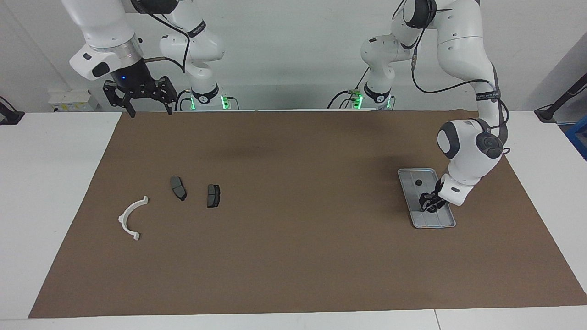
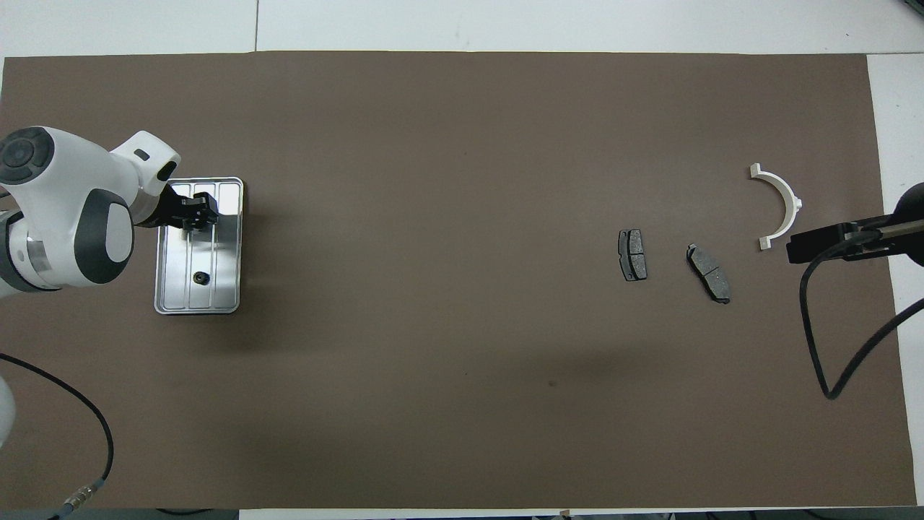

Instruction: Place bearing gear from tray to pile

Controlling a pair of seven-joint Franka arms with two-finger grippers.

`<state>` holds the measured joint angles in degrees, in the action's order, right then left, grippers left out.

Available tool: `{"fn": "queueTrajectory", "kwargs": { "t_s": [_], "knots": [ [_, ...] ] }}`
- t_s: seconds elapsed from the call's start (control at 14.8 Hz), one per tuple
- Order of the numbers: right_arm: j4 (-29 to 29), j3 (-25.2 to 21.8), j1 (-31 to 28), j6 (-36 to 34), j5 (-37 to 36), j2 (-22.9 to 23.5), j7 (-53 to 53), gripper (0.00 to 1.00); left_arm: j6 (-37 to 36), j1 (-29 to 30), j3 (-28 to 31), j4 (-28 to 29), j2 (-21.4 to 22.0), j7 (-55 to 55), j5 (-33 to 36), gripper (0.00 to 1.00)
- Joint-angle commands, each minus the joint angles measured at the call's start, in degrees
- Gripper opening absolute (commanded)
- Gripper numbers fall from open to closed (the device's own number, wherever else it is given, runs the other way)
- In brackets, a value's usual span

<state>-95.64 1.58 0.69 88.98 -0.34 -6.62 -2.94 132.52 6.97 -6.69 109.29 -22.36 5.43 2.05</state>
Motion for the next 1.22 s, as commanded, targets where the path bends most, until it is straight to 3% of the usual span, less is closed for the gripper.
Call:
{"fn": "queueTrajectory", "kwargs": {
  "t_s": [0.0, 0.14, 0.2, 0.34, 0.41, 0.54, 0.68, 0.81, 1.01, 1.15],
  "knots": [
    [-0.3, -0.1, 0.6, 0.8, 1.6, -0.7, 0.4, 1.0, 1.9, -0.2, 0.2, 2.4, 1.4, 0.0, 0.9, 0.47],
    [-0.4, -0.1, 0.9, 0.8, 1.6, -0.8, 0.4, 1.0, 0.5, -0.6, 0.1, 0.8, 1.2, 0.2, 0.2, 0.06],
    [-0.5, -0.1, 0.9, 0.8, 1.6, -0.8, 0.3, 1.0, -2.9, -1.1, 0.1, -2.5, 0.8, 0.7, -1.2, 0.02],
    [-0.7, -0.1, 0.9, 0.8, 1.6, -0.9, 0.7, 1.0, -13.9, -6.4, 0.2, -14.7, -2.5, 9.9, -3.4, 0.02],
    [-0.7, -0.1, 0.9, 0.8, 1.6, -0.9, 0.7, 1.0, -16.1, -10.6, 0.3, -18.5, -4.0, 17.9, -3.2, 0.02],
    [-0.7, -0.1, 0.8, 0.8, 1.6, -0.9, 0.7, 1.0, -15.2, -20.2, 0.3, -19.2, -4.4, 34.1, -2.5, 0.02],
    [-0.8, -0.1, 0.8, 0.8, 1.6, -0.9, 0.6, 1.0, -9.3, -27.4, 0.3, -18.2, -4.5, 44.9, -1.1, 0.02],
    [-1.0, -0.1, 0.5, 0.9, 1.6, -0.9, 0.3, 1.0, -6.4, -31.5, 0.3, -13.1, -4.1, 46.8, -0.9, 0.02],
    [-1.1, -0.1, 0.2, 0.8, 1.7, -0.9, 0.4, 1.0, 4.6, -31.8, 0.3, -1.7, -1.9, 46.9, -0.9, 0.03],
    [-1.6, -0.1, 0.5, 0.8, 1.7, -1.2, 1.0, 1.0, 6.3, -31.6, 0.4, 0.0, -1.7, 47.0, -0.9, 0.07]
  ]
}}
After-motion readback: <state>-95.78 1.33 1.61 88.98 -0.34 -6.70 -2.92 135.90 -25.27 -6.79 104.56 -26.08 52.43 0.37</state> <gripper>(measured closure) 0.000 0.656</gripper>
